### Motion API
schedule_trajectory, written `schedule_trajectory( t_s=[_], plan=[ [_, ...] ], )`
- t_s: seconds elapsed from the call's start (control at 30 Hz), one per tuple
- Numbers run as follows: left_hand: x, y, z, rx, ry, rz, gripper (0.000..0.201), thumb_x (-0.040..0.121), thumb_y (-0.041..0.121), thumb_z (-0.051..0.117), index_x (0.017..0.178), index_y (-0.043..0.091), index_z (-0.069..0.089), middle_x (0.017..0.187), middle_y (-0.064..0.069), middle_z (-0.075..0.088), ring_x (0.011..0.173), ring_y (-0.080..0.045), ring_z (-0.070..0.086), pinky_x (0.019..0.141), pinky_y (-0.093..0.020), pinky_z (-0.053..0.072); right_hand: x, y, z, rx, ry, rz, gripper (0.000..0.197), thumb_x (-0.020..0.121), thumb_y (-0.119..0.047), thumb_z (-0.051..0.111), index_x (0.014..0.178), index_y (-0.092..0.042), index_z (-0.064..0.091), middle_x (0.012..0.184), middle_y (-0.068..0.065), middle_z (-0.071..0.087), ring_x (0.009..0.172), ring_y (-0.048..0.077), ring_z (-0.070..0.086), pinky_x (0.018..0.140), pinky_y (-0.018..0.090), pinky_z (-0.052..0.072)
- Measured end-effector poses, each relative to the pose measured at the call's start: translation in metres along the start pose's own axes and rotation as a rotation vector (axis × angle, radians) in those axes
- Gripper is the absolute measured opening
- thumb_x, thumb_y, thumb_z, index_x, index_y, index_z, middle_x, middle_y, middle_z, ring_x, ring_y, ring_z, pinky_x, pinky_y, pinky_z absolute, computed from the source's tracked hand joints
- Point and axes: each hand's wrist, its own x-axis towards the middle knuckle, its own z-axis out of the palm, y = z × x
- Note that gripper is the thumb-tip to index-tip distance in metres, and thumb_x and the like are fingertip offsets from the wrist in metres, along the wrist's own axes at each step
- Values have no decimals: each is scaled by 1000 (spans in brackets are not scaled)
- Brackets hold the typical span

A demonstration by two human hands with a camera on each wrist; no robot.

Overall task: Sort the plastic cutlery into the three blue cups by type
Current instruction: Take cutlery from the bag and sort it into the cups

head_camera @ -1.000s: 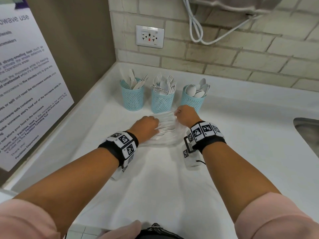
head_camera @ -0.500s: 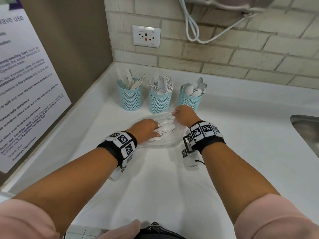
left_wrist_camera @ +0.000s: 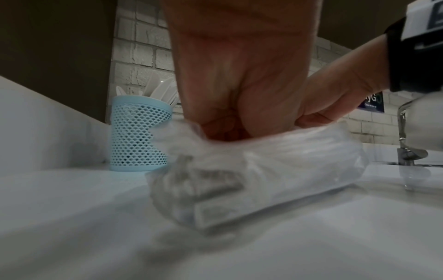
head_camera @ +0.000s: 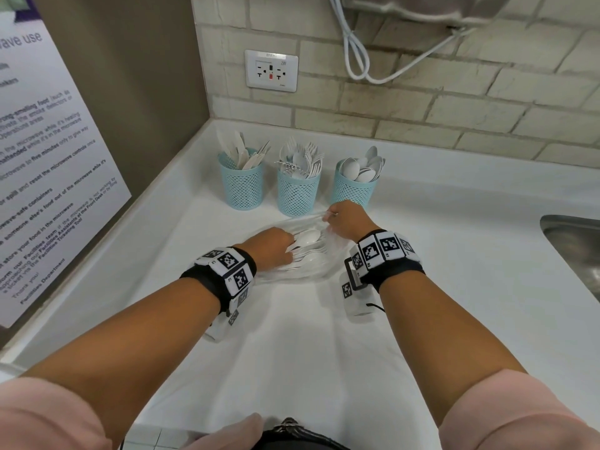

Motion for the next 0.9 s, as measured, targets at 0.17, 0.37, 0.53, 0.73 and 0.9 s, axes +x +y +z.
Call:
schedule_trajectory(
  t_s=[0.17,0.37,0.53,0.73,0.9],
  plan=[
    [0,-4,0,-189,58,-57,25,93,24,51,70,15,46,76,-1,51,75,-20,44,64,-27,30,-2,2,-2,-29,-24,-1,23,95,-13,45,96,-9,68,113,13,65,110,29,56,88,29,41],
    [1,-11,-11,-663,-26,-120,13,97,20,48,92,8,51,83,2,62,72,-9,58,74,-25,49,-7,-1,-9,-74,-49,-1,28,96,-17,44,108,-2,65,119,14,61,115,30,54,92,30,41],
    [0,-7,-18,-988,62,-151,16,98,13,46,83,14,53,77,-1,58,67,-10,53,56,-17,48,-6,-13,-19,60,-41,-63,36,89,0,42,120,-5,59,125,13,56,105,24,54,84,25,39],
    [0,-10,-21,-1079,80,-133,18,95,16,53,80,9,61,67,-3,55,59,-18,45,60,-29,41,-3,-23,-27,394,-10,-61,39,90,0,40,123,-11,58,109,1,51,96,13,49,78,19,37],
    [-1,-4,-24,-1232,147,-174,6,93,14,56,96,11,60,70,-4,59,51,-9,54,53,-22,47,-1,-25,-22,507,43,-96,38,91,-29,59,121,-6,56,99,5,60,86,15,55,68,19,41]
  ],
)
